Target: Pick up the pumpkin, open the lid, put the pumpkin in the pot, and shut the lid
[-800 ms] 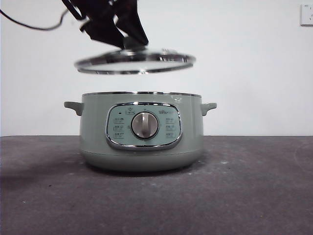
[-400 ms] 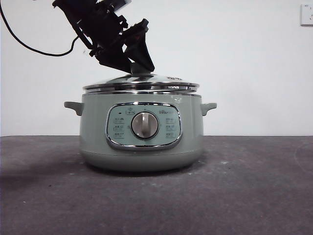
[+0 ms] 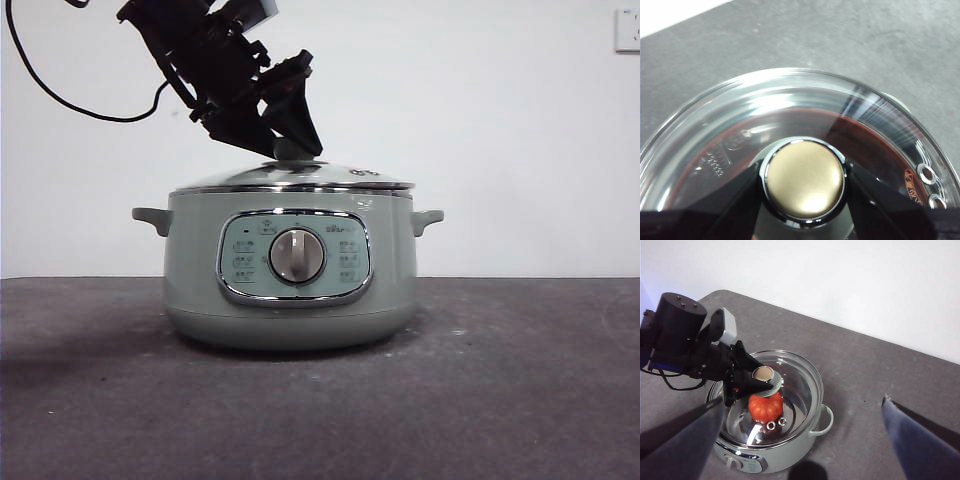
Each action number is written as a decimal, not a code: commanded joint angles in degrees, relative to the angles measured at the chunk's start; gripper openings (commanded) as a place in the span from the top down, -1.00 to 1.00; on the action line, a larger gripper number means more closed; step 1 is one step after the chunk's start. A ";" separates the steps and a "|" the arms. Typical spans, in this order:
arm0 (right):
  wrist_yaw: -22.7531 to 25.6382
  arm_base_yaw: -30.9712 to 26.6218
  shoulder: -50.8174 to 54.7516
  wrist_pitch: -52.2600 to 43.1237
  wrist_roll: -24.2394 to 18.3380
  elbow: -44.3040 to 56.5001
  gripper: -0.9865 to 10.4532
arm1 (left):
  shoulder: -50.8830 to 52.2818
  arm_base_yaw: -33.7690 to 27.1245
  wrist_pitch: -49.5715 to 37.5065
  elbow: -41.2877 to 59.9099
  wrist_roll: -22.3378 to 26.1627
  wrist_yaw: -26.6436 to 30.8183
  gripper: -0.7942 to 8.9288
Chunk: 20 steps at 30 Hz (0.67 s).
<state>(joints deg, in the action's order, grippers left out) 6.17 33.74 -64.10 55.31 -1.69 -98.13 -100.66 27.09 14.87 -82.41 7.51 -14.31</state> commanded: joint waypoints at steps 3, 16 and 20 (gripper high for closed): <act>0.20 0.07 -0.02 -0.39 0.26 0.44 -0.32 | -0.94 1.14 0.11 -0.50 0.28 2.36 0.86; 0.20 0.07 -0.02 -0.37 -0.35 0.44 -0.32 | -0.72 0.96 3.17 -0.52 0.28 2.21 0.86; 0.20 0.07 -0.02 -0.28 -0.35 0.44 -0.32 | -0.72 0.96 3.26 -0.52 0.28 2.23 0.86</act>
<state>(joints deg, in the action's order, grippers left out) 6.20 33.74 -64.10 55.33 -1.93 -98.13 -100.73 27.77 17.08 -83.20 7.22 -12.12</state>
